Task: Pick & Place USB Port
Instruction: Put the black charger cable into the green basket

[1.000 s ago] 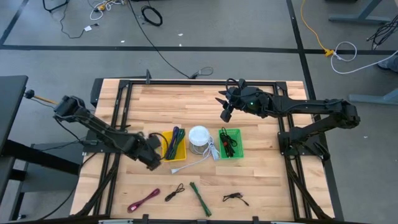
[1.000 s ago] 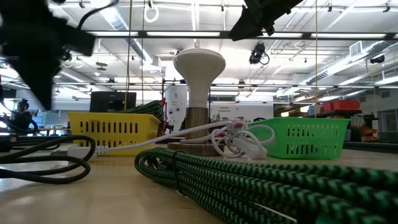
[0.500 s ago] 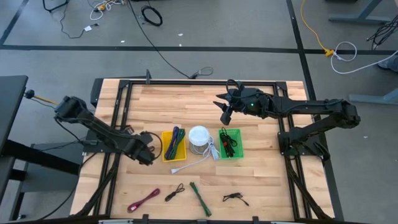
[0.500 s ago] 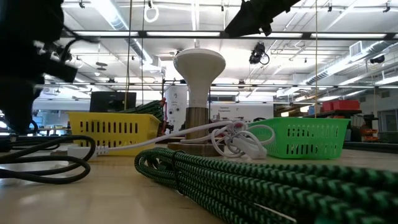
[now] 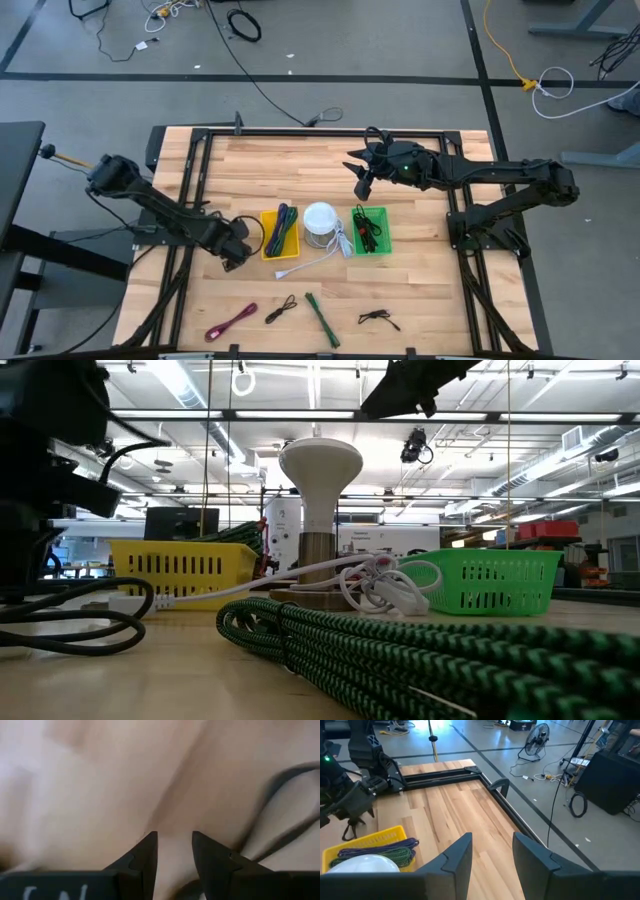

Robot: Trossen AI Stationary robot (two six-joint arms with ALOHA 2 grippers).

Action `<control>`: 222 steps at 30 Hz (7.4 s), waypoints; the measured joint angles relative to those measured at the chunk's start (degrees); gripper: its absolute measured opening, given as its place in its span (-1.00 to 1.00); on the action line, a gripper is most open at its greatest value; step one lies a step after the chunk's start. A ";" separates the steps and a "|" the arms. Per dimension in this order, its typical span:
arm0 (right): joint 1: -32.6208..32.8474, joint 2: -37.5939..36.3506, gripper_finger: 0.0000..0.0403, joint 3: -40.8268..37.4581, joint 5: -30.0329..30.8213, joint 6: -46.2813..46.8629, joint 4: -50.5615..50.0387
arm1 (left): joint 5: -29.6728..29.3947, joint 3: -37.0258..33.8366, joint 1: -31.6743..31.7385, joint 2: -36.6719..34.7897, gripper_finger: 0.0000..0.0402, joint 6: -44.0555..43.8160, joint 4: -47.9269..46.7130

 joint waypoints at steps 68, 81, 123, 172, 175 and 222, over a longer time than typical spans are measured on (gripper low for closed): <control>3.30 0.59 -0.30 -3.74 -6.50 -0.51 3.88 | -24.52 23.19 4.74 -18.49 -0.94 43.14 25.25; 8.86 0.59 -0.30 -3.82 -10.62 -5.94 14.21 | -1.42 19.87 19.09 -10.04 -0.94 58.72 57.06; 9.29 0.55 -0.30 -3.80 0.51 -6.76 16.11 | 14.87 19.80 35.04 0.33 -0.94 61.56 70.01; 10.58 -9.62 -1.00 -4.36 2.02 12.20 -13.04 | 17.51 19.89 35.15 0.16 -0.66 60.12 68.49; 12.60 -9.62 -1.00 -7.65 1.96 19.31 -15.07 | 17.39 19.89 35.15 -0.08 -0.66 60.12 68.35; 23.67 -10.20 -0.42 -22.84 -12.63 34.20 0.47 | 12.86 19.95 36.14 -6.01 -0.66 61.72 58.53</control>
